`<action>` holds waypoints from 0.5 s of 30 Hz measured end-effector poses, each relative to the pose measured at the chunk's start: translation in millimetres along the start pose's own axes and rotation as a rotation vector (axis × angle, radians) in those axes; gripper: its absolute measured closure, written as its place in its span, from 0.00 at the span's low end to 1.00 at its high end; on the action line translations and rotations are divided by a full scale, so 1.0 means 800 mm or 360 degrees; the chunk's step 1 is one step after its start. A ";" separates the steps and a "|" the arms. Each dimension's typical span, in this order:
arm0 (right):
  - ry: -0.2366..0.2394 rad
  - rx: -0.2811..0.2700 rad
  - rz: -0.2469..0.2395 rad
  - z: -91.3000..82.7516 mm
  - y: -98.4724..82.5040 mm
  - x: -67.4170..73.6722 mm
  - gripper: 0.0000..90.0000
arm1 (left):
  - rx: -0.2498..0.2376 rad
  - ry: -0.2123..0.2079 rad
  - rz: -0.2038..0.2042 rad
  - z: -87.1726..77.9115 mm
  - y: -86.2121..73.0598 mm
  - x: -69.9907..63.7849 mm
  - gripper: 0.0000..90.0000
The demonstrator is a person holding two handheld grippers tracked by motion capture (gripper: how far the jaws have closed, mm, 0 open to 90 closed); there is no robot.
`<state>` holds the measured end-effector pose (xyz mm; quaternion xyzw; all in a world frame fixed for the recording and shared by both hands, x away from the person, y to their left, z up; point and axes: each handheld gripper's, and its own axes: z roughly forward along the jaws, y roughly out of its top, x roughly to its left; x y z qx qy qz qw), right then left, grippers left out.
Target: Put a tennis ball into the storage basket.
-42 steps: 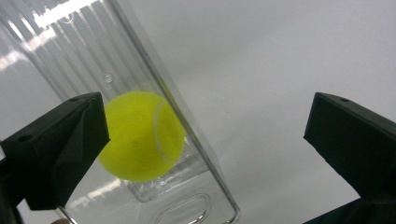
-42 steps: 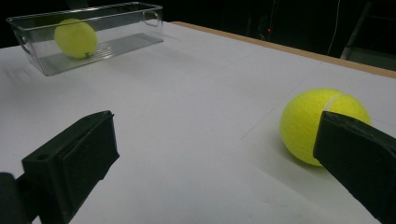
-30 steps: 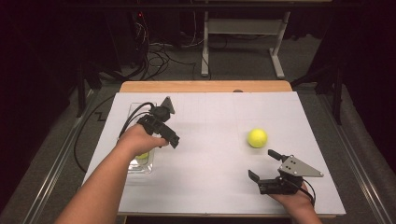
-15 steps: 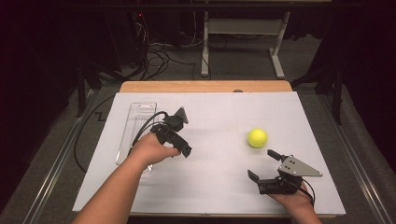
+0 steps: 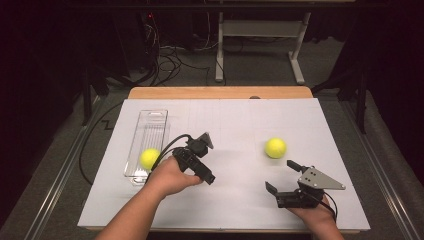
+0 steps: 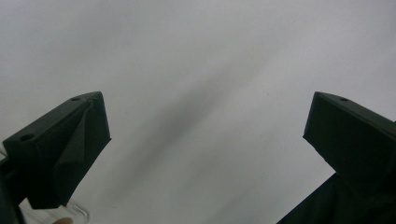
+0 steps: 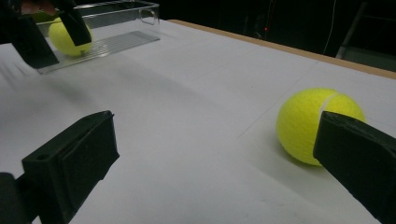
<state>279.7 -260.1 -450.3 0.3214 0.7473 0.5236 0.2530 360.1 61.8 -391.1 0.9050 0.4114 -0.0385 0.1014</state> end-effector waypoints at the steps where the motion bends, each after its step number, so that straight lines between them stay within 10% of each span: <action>1: -0.0002 -0.0001 0.0001 0.000 0.000 0.000 0.00 | -0.0007 -0.0008 0.0007 0.002 -0.001 -0.003 0.01; 15: -0.0132 -0.0035 0.0042 -0.004 0.000 -0.011 0.00 | -0.0038 -0.0046 0.0062 0.013 -0.001 -0.026 0.01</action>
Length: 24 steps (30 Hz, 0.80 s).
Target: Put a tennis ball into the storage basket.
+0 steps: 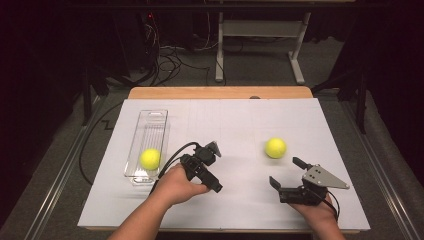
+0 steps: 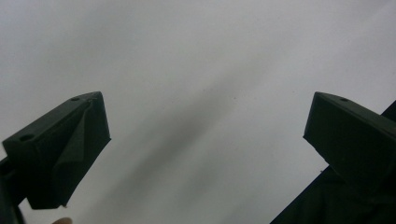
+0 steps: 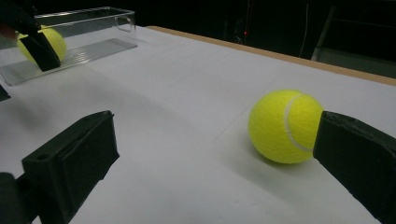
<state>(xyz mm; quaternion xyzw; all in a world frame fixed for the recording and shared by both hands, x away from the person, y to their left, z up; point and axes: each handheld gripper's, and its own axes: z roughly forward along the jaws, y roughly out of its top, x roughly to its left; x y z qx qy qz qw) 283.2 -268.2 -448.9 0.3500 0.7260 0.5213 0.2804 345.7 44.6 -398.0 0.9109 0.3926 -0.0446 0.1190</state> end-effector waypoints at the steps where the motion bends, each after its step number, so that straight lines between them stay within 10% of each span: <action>1: -0.0013 -0.0001 0.0005 -0.002 0.000 -0.001 0.00 | -0.0006 0.0001 0.0006 0.000 0.001 -0.001 0.01; 24: -0.0187 -0.0011 0.0073 0.023 0.022 -0.015 0.00 | 0.0004 -0.0033 -0.0001 0.008 0.007 -0.003 0.01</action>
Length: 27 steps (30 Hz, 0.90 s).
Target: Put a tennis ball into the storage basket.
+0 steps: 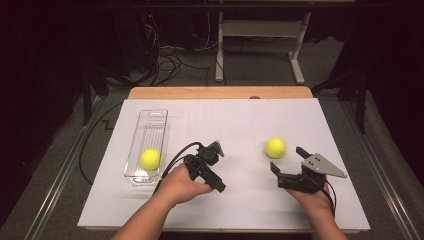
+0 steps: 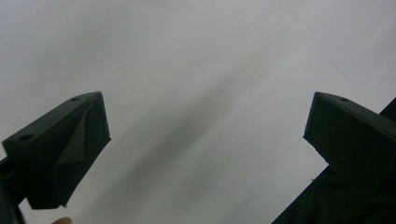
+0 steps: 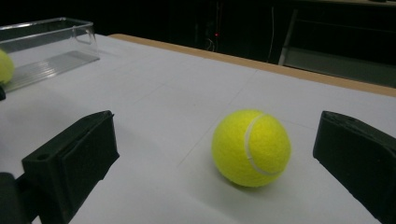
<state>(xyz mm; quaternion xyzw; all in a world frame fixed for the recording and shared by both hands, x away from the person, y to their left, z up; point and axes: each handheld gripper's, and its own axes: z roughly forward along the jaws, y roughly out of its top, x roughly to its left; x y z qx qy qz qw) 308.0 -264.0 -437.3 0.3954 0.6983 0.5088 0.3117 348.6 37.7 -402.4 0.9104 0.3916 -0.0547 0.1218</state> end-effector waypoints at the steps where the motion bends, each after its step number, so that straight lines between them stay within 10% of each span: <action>1: -0.0010 -0.0001 0.0005 0.001 0.002 -0.002 0.00 | 0.0001 -0.0003 -0.0001 0.000 0.000 0.000 0.01; 27: -0.0071 -0.0015 0.0058 0.050 0.029 -0.027 0.00 | -0.0011 -0.0040 -0.0033 -0.006 0.000 0.010 0.01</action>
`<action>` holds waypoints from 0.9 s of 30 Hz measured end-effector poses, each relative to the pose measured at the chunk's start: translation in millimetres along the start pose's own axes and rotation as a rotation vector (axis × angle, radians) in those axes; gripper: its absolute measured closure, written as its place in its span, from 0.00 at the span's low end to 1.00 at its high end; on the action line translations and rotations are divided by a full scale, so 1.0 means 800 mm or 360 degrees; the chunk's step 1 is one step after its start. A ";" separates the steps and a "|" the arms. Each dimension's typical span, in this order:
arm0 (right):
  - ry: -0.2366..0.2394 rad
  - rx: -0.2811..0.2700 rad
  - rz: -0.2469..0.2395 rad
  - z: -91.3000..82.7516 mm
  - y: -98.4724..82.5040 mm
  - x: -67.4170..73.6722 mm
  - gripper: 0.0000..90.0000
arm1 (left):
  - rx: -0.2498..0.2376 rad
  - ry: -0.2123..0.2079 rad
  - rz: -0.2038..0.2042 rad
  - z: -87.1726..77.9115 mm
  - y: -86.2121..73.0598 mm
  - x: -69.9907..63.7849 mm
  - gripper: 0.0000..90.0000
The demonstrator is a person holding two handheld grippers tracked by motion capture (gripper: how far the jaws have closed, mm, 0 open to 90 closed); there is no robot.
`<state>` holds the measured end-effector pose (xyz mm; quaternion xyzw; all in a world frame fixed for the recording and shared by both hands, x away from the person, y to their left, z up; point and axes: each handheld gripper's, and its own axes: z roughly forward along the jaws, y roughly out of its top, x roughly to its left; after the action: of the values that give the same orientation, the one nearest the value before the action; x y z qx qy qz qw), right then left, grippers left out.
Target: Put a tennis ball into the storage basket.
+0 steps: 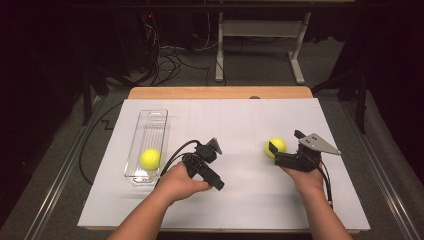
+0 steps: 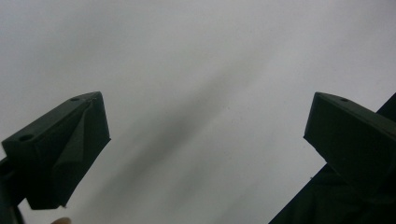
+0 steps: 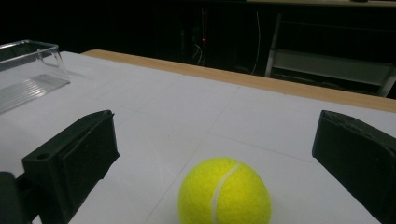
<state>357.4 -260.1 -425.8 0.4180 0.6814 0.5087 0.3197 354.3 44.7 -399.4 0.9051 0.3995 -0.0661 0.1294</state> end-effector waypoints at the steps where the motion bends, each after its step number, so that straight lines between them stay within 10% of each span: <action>1: -0.0006 0.0012 -0.0007 0.003 0.000 0.000 0.00 | -0.0001 -0.0002 0.0000 0.000 0.000 0.000 0.01; 27: -0.0038 0.0282 0.0018 0.039 -0.025 -0.008 0.03 | -0.0033 -0.0012 0.0001 -0.005 -0.003 0.000 0.01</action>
<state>381.8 -255.3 -453.8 0.4544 0.7176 0.4432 0.2866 352.4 47.3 -396.0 0.9037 0.3993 -0.0653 0.1402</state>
